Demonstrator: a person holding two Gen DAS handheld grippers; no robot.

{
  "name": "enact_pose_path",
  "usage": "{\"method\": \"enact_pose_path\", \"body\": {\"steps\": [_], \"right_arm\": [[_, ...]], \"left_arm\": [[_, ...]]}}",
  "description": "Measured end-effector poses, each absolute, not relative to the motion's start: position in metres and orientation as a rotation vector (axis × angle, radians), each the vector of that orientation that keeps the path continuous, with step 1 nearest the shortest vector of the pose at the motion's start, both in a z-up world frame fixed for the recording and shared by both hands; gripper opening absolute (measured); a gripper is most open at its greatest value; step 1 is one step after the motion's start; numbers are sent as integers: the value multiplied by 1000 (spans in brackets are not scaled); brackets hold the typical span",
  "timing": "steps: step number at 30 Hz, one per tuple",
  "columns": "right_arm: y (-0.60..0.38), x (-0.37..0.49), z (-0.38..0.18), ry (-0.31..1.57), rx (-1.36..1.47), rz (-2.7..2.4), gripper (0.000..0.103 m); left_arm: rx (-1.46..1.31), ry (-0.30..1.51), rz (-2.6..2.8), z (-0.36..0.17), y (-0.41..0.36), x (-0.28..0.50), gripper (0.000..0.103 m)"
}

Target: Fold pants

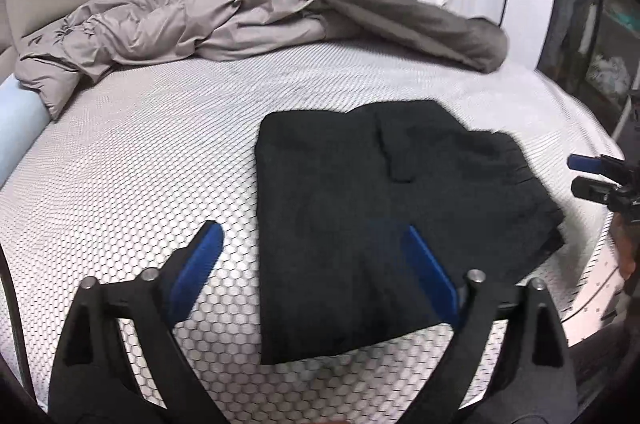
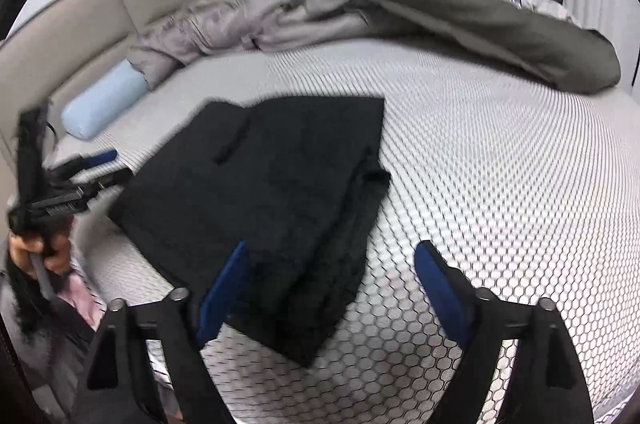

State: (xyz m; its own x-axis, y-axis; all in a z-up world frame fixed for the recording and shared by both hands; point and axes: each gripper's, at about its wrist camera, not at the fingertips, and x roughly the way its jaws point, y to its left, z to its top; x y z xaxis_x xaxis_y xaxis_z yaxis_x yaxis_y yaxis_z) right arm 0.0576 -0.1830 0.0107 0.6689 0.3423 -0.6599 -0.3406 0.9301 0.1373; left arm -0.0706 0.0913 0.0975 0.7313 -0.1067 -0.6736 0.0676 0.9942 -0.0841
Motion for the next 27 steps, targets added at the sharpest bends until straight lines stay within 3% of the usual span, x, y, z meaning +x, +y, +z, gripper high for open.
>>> {"method": "enact_pose_path", "body": {"steps": [1,7,16,27], "right_arm": [[-182,54,18,715,18,401,101],[-163,39,37,636,17,377,103],[-159,4,8,514,61,369,103],[-138,10,-10,532,-14,321,103]], "left_arm": [[-64,738,-98,100,91,-75,102],[-100,707,-64,104,89,-96,102],[-100,632,-85,100,75,-118,102],[-43,614,-112,96,58,-120,102]]}}
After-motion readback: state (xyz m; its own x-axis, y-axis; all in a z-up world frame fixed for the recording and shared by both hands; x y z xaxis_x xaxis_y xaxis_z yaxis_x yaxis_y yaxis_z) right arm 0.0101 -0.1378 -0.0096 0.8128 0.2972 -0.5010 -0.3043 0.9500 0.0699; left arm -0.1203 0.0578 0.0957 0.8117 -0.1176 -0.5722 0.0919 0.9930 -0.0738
